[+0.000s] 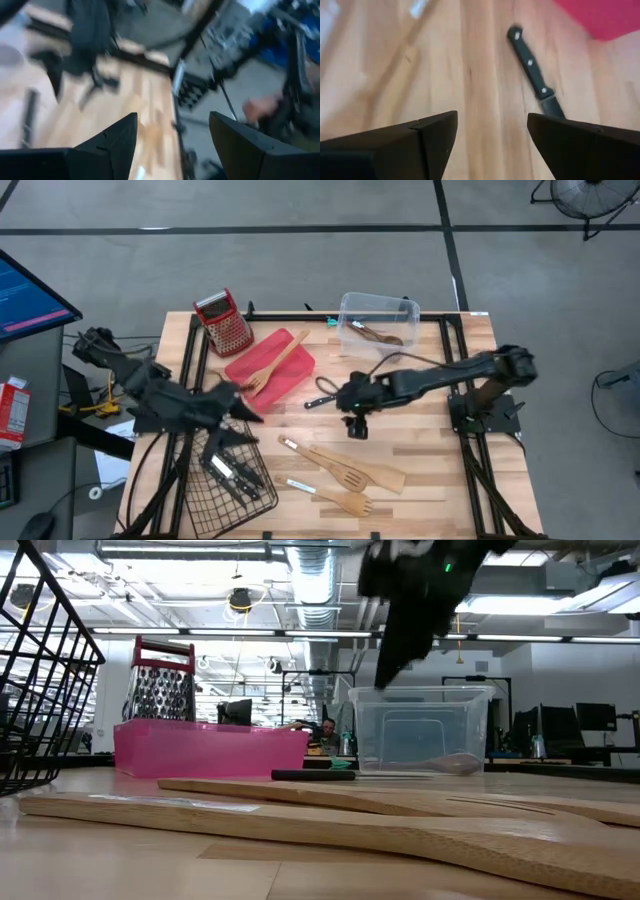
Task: Pick & Place Kitchen Items
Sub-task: Put the black kitchen knife into the wire basket
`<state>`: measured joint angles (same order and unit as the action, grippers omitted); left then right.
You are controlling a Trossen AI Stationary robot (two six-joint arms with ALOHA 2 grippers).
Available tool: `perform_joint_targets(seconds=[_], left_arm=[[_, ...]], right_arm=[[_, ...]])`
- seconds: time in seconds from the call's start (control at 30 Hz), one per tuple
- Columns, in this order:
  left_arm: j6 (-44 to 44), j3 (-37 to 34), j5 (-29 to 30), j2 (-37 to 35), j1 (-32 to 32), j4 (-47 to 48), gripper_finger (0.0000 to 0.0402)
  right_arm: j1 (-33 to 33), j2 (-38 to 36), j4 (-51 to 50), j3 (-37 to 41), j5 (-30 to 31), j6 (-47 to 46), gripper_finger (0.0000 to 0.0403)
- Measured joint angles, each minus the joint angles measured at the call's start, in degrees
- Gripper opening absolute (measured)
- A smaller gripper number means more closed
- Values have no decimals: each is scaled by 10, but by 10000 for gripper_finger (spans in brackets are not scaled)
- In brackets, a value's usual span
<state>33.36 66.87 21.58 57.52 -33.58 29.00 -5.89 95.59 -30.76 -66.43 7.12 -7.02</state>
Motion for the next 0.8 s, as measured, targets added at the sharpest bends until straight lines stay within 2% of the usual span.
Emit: perform_joint_targets(seconds=[0.27,0.57,0.8], left_arm=[[-36,0,87,-26,3,-14,227],[-36,0,108,-17,3,-25,227],[-36,-1,121,-12,3,-31,227]], right_arm=[[34,126,-1,-76,-13,123,255],[57,231,-27,-178,-37,193,255],[78,271,-57,-191,-41,196,255]])
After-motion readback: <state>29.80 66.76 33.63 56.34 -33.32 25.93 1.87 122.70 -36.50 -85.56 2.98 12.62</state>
